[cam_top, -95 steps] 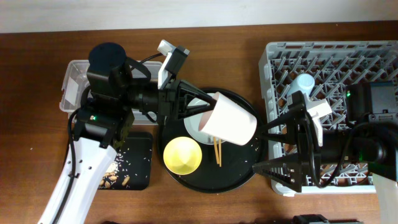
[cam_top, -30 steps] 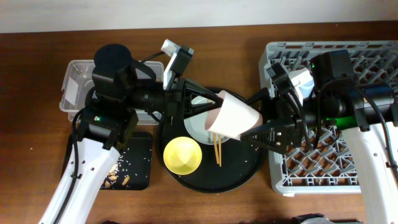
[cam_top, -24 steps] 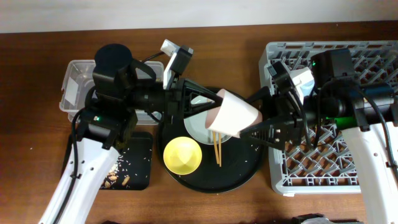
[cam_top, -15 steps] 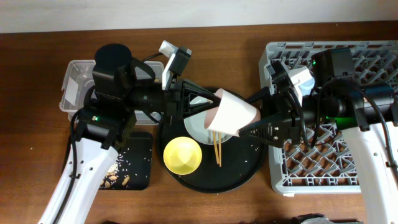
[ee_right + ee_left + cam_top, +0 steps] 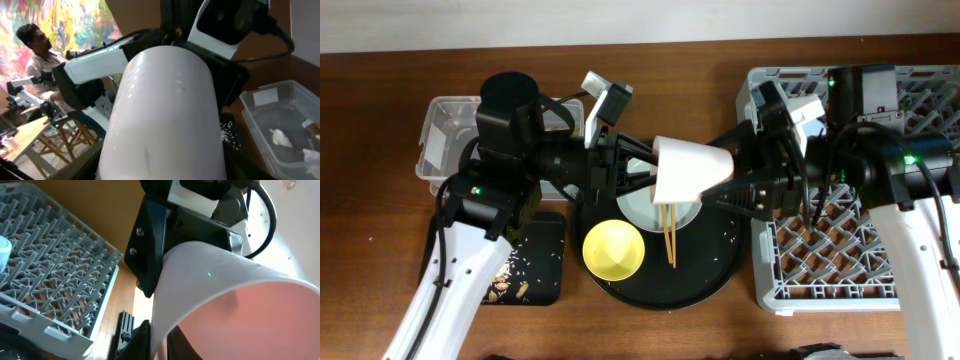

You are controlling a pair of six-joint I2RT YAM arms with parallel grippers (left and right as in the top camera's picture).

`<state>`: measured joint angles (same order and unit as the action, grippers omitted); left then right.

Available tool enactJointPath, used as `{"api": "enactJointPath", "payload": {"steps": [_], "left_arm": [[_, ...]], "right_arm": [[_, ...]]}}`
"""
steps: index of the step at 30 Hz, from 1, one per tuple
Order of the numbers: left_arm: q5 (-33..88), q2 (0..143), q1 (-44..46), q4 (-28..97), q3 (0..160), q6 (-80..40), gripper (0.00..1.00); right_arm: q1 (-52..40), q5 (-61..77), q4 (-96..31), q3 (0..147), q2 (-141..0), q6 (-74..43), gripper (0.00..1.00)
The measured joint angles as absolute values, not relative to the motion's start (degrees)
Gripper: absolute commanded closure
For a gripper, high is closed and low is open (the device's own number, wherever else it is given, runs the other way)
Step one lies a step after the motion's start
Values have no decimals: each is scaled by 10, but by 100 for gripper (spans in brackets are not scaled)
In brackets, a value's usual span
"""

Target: Sort waste into correct bins and load items into the dishwasher rack

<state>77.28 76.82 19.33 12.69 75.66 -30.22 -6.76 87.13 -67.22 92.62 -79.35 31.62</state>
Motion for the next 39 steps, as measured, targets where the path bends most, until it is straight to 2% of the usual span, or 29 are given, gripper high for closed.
{"api": "enactJointPath", "payload": {"steps": [3,8,16,19,22,30,39], "left_arm": [[773,768,193,127,757,-299,72],[766,768,188,128,757,-281,50],[687,768,109,157,757,-271,35],[633,768,85,224,757,-269,20],[567,768,78,292,757,-267,1],[428,768,78,377,757,-268,1],[406,768,78,382,757,-268,1]], "right_arm": [[-68,868,-650,926,-794,281,40],[-67,836,-648,926,-794,239,40],[-11,767,-660,926,-794,163,41],[17,695,-684,926,-794,139,41],[44,568,-706,926,-794,106,41],[76,195,-729,926,-794,16,41],[76,7,-768,926,-822,-24,41]]}}
